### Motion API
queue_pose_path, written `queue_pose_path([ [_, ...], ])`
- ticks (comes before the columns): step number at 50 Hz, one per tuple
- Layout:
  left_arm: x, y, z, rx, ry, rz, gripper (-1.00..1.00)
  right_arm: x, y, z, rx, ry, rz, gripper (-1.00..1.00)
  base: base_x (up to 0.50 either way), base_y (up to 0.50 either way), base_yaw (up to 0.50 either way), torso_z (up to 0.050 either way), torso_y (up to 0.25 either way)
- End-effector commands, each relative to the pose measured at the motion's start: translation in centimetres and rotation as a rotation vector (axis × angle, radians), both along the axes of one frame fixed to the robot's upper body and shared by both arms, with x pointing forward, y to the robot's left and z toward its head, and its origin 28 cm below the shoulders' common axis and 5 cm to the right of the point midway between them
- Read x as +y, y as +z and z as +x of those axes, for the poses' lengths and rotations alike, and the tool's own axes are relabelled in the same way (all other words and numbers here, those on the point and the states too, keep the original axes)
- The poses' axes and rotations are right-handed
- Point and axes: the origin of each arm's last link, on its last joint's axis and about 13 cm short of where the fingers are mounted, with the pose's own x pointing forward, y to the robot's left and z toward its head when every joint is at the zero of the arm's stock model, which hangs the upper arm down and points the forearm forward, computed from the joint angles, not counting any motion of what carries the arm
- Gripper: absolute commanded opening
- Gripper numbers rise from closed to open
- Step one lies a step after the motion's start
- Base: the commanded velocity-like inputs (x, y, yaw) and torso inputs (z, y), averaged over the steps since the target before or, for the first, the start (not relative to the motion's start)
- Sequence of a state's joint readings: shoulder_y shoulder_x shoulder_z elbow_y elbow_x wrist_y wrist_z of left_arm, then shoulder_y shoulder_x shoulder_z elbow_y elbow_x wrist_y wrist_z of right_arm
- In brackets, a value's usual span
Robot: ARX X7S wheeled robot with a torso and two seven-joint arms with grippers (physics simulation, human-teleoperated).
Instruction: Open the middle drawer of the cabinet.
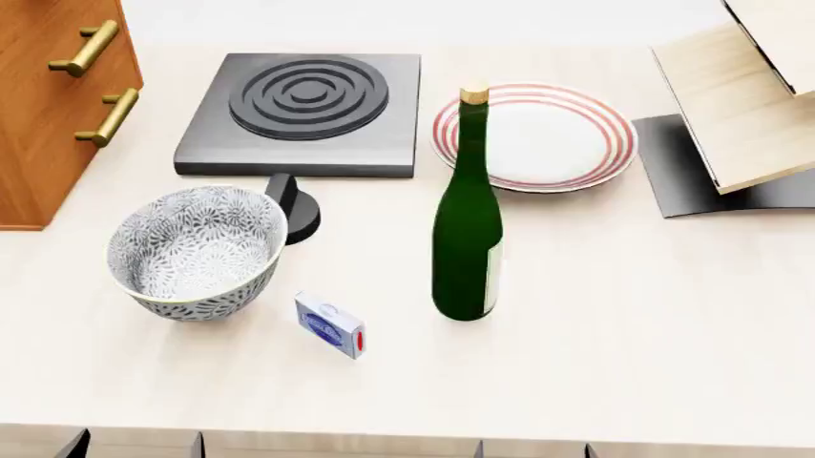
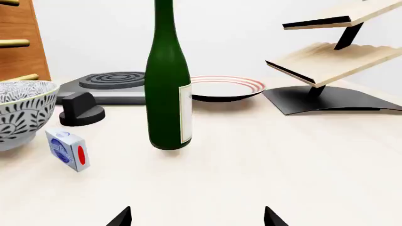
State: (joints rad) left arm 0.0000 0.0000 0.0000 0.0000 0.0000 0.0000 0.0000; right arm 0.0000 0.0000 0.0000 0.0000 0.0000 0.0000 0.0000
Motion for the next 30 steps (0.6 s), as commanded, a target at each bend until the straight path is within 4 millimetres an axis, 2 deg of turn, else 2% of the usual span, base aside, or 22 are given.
queue_pose_path([
  [1, 0.0, 0.0, 0.0, 0.000, -0.001, 0.000, 1.00, 0.0, 0.0, 0.0, 0.001, 0.001, -0.003, 1.00, 0.00, 0.00, 0.00, 0.000, 0.000],
  [15, 0.0, 0.0, -0.1, 0.009, -0.014, 0.004, 1.00, 0.0, 0.1, 0.0, -0.002, -0.005, -0.003, 1.00, 0.00, 0.00, 0.00, 0.000, 0.000],
  [16, 0.1, -1.4, -0.5, 0.001, -0.032, 0.115, 1.00, -0.1, -1.8, -0.9, -0.003, 0.170, 0.028, 1.00, 0.00, 0.00, 0.00, 0.000, 0.000],
  [17, 0.0, 0.0, -0.1, 0.006, -0.014, 0.010, 1.00, 0.0, 0.1, 0.0, -0.002, -0.006, -0.003, 1.00, 0.00, 0.00, 0.00, 0.000, 0.000],
  [30, 0.0, 0.2, 0.0, -0.009, -0.015, 0.011, 1.00, 0.0, 0.1, -0.1, 0.002, -0.015, -0.019, 1.00, 0.00, 0.00, 0.00, 0.000, 0.000],
])
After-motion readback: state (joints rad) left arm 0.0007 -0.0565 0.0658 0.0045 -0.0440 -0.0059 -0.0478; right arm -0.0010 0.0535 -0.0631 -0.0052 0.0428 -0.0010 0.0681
